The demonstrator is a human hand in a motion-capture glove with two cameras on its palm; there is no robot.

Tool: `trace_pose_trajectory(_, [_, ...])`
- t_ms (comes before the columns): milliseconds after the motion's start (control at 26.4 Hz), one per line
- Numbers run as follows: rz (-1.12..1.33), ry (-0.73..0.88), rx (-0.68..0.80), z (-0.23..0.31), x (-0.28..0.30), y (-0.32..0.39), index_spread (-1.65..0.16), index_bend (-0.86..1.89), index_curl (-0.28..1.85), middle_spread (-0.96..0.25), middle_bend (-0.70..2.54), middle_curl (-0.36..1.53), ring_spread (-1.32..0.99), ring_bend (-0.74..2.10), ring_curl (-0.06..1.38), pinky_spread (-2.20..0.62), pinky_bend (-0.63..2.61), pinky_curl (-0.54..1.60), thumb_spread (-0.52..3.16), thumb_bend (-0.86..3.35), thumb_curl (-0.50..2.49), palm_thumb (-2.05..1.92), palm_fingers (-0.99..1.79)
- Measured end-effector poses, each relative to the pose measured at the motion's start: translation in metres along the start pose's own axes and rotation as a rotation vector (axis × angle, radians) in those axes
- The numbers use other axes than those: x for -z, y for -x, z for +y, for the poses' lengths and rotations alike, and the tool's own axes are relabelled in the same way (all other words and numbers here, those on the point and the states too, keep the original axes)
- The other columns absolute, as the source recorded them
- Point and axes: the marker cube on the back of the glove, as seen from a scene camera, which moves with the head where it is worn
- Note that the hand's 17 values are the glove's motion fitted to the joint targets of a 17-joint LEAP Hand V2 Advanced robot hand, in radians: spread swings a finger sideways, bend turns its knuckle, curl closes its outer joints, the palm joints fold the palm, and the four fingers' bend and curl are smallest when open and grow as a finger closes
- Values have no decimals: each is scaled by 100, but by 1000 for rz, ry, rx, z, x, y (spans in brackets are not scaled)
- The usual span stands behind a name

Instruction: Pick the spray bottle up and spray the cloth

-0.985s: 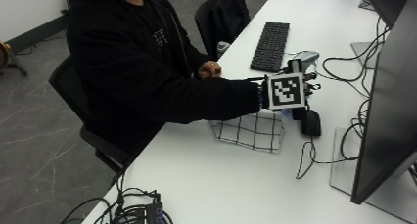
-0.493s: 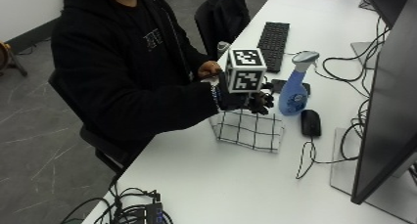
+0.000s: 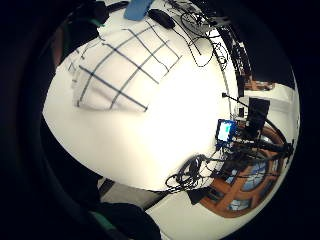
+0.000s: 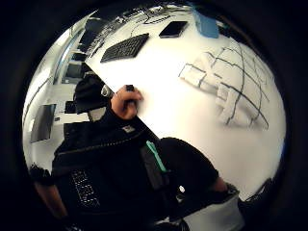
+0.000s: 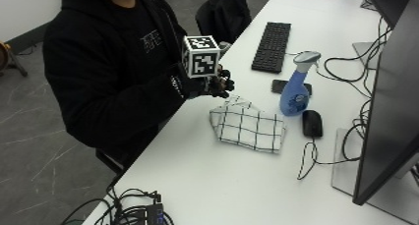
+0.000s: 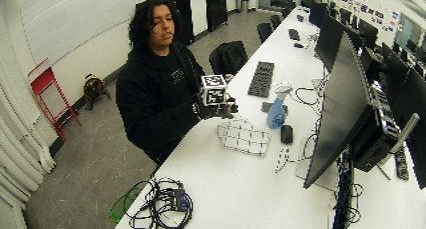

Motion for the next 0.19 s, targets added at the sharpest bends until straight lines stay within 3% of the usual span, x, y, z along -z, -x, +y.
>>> trace_pose_trajectory(189, [1, 1, 13, 10, -1, 9, -41, 10, 20, -14, 31, 38, -14, 41, 33, 15, 54, 37, 104, -2, 39, 34, 31])
